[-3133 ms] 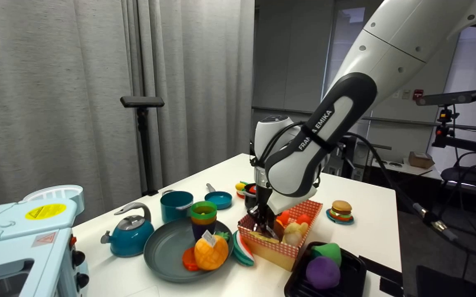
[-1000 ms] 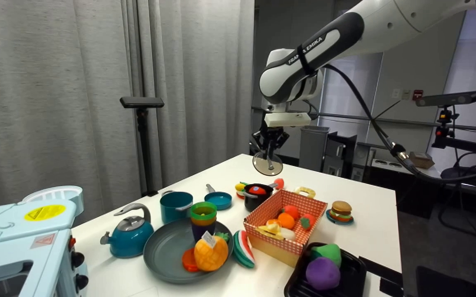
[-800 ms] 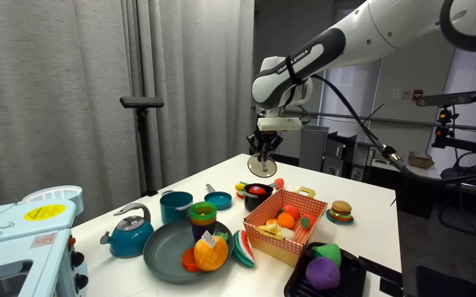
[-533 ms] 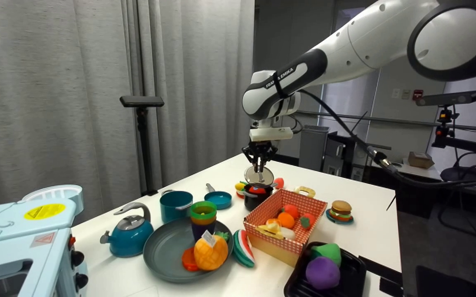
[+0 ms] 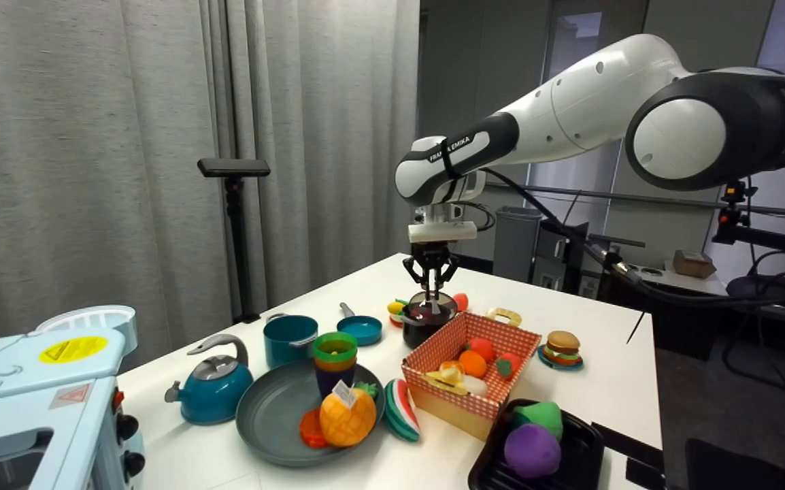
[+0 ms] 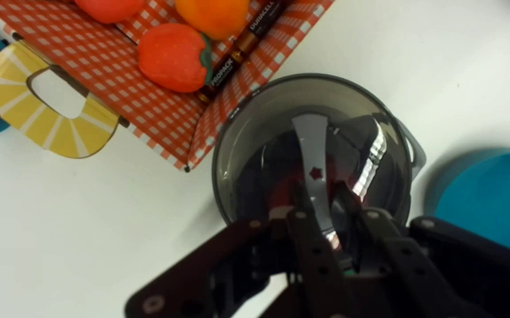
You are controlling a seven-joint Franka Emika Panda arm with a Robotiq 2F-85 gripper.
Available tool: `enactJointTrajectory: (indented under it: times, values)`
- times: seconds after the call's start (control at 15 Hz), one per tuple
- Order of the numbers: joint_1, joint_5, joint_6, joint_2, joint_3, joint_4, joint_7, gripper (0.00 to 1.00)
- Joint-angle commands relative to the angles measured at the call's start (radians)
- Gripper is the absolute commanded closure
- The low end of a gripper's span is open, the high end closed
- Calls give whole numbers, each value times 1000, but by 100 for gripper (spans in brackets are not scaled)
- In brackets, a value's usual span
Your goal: Pick up the lid and put it on the pot
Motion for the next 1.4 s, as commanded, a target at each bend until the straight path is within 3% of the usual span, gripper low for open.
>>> enactJointTrajectory:
  times: [0.0, 0.67, 1.0, 1.33]
  values:
    - [-52, 47, -93, 88, 15, 166, 59, 96]
    - [-70, 38, -80, 196, 20, 313, 200, 96]
    - [-116, 73, -163, 240, 47, 340, 243, 96]
    - [-178, 179, -245, 247, 107, 390, 302, 96]
